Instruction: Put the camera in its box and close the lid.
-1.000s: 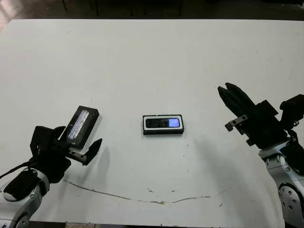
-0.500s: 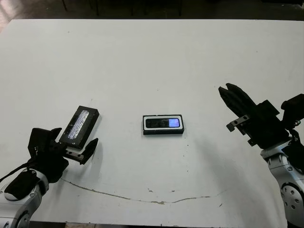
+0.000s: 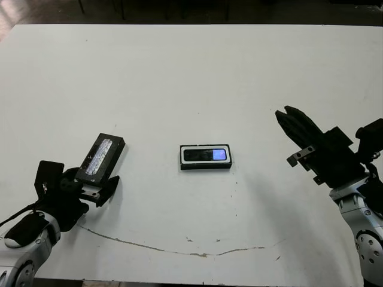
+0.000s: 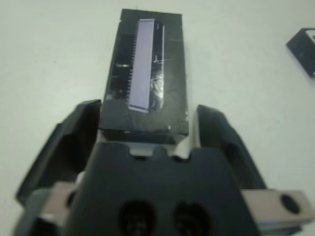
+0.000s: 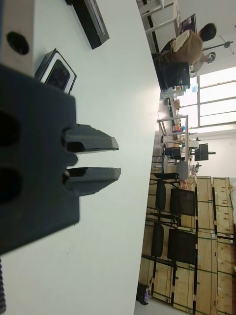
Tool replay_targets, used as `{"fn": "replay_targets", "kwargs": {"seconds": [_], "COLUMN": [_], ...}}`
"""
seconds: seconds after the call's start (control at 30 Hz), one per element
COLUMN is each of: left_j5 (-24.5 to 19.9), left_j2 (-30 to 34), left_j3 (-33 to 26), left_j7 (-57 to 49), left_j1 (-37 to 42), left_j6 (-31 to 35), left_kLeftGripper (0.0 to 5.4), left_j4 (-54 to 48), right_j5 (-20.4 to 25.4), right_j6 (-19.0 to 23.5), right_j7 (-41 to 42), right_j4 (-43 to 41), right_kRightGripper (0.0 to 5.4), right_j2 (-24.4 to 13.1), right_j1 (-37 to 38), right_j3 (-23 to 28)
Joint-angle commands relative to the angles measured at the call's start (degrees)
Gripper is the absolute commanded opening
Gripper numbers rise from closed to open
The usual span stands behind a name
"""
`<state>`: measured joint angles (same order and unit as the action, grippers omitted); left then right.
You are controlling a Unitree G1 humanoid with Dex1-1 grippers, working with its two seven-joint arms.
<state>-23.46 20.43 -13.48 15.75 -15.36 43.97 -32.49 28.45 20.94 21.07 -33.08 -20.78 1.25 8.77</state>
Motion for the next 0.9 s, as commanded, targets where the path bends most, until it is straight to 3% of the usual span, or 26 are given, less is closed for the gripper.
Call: {"fn": "replay_targets", "kwargs": {"seconds": [0.03,0.27,0.63,0.9], "left_j5": [-1.0,-3.1,-5.6,-4.0], "left_j2": [-0.8,-1.8,-1.4,6.6], "left_j3": [0.1,-0.9,-2.4,-2.3], "left_j7": [-0.9,-3.0,-1.2,9.5], "left_j1": [-1.3,-0.2,-0.1,4.8], "left_j6": [3.1,6.8,3.5,-7.7], "left_kLeftGripper": [3.11,1.75,1.57,1.57], "left_j4": [0.7,0.7,0.1,0.5], "right_j5": [-0.2,-0.7,-1.2,-3.7], "right_j6": [1.1,1.3,0.2,-0.9], "right_j7": [0.0,-0.2,0.4,-0.3], "right_j4": [0.4,0.6,0.8,0.9], "right_kRightGripper": [0.00,0.00,0.00,0.00], "right_j2": [-0.7,-0.7,-0.5,0.1], "right_j1": [0.9,0.6,0.8,0.6], "right_j3": [0.2,0.1,-0.1,-0.9]}}
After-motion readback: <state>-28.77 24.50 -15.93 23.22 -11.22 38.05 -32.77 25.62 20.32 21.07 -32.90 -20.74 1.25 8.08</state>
